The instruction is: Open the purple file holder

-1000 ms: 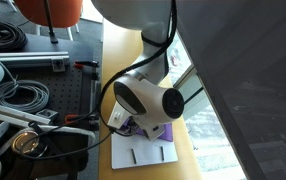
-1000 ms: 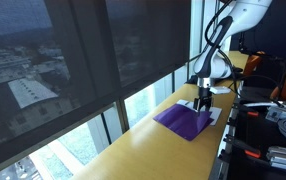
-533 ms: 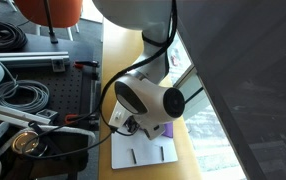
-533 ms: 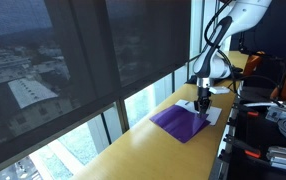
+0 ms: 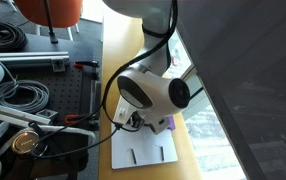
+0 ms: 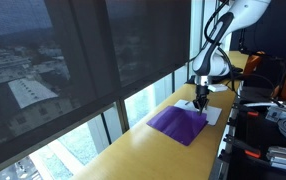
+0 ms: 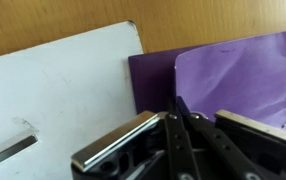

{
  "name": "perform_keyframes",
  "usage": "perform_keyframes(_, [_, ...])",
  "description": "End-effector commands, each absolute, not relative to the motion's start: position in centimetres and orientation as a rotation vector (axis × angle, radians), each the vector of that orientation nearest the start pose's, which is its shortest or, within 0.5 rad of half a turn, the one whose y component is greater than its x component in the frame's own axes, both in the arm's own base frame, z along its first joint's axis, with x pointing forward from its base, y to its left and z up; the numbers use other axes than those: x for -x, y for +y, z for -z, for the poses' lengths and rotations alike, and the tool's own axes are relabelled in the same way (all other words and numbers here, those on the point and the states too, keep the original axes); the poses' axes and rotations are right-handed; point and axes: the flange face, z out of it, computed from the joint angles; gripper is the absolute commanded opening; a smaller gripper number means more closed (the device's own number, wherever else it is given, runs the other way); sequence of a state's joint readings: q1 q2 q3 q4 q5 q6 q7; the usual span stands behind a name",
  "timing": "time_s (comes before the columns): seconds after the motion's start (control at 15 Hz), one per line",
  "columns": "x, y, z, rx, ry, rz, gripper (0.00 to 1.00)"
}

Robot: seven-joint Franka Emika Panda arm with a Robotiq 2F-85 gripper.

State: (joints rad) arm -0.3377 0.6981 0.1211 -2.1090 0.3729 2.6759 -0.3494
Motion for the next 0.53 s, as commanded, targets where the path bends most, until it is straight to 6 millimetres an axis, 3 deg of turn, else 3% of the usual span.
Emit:
perform_keyframes(0.0, [-52.3,-11.0,-11.2,2.929,0.264,-0.08,0.0])
perform_keyframes(0.2, [-51.4,-10.1,-15.3,2.991,0.202,-0.083,0.0])
perform_keyframes(0.27, [-50.9,-9.7,-16.8,3.02,0.179,-0.077,0.17])
perform_keyframes(0.33, [-50.4,-9.4,-18.1,3.049,0.157,-0.063,0.01])
perform_keyframes(0.47, [-49.9,-9.4,-20.8,3.119,0.113,-0.022,0.02])
